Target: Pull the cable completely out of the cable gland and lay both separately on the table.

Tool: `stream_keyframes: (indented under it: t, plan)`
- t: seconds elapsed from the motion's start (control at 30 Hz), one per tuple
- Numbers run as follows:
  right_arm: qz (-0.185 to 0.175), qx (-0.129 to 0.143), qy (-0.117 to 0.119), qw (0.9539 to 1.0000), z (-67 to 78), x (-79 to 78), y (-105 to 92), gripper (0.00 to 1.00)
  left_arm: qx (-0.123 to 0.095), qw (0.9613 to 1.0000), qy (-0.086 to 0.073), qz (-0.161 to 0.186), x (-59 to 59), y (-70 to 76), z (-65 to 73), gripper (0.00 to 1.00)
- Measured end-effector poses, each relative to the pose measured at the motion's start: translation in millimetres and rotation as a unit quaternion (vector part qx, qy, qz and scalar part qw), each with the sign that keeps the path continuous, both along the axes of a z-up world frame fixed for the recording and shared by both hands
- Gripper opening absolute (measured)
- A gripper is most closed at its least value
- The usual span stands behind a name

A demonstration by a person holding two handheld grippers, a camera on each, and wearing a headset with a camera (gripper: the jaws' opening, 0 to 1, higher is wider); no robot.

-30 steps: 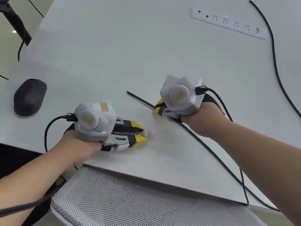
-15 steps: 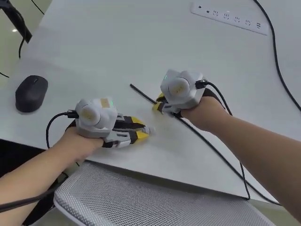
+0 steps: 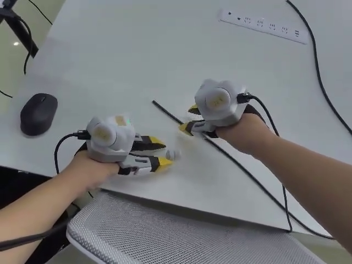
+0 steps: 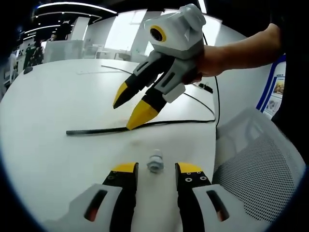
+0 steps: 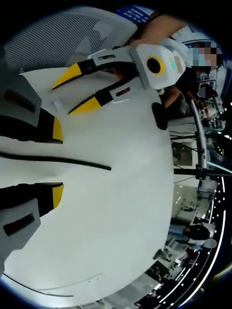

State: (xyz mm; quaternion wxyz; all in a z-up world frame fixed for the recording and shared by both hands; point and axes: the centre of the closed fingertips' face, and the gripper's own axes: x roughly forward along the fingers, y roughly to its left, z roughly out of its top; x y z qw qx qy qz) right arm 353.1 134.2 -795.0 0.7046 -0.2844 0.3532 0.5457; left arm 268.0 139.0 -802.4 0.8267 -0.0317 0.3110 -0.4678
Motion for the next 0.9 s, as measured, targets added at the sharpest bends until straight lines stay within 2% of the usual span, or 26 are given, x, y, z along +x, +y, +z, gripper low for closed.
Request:
stream_keyframes:
  t: [0.27, 0.43, 0.5, 0.6, 0.8, 0.9]
  plan:
    - [-0.024, 0.034, -0.001, 0.9991, 26.8, -5.3, -11.0, 0.38, -0.005, 1.0000, 0.004, 0.008, -5.1, 5.3, 13.3, 0.37]
    - [-0.029, 0.049, -0.007, 0.9983, 44.9, -17.7, -18.5, 0.42, -0.014, 0.9998, 0.003, 0.017, -10.4, 7.5, 25.9, 0.41]
    - [-0.034, 0.056, -0.010, 0.9978, 50.8, -21.6, -22.7, 0.44, -0.010, 0.9997, 0.008, 0.021, -12.3, 9.4, 28.6, 0.44]
    - [-0.043, 0.063, -0.013, 0.9970, 57.2, -27.0, -29.8, 0.46, -0.014, 0.9996, 0.004, 0.022, -14.8, 12.2, 36.6, 0.46]
    - [-0.081, 0.101, -0.017, 0.9915, 80.8, -37.7, -46.9, 0.51, -0.016, 0.9996, 0.002, 0.022, -21.9, 14.1, 48.8, 0.51]
    - [-0.094, 0.111, -0.019, 0.9892, 90.4, -42.7, -57.3, 0.52, -0.016, 0.9996, 0.005, 0.025, -26.5, 16.5, 52.9, 0.53]
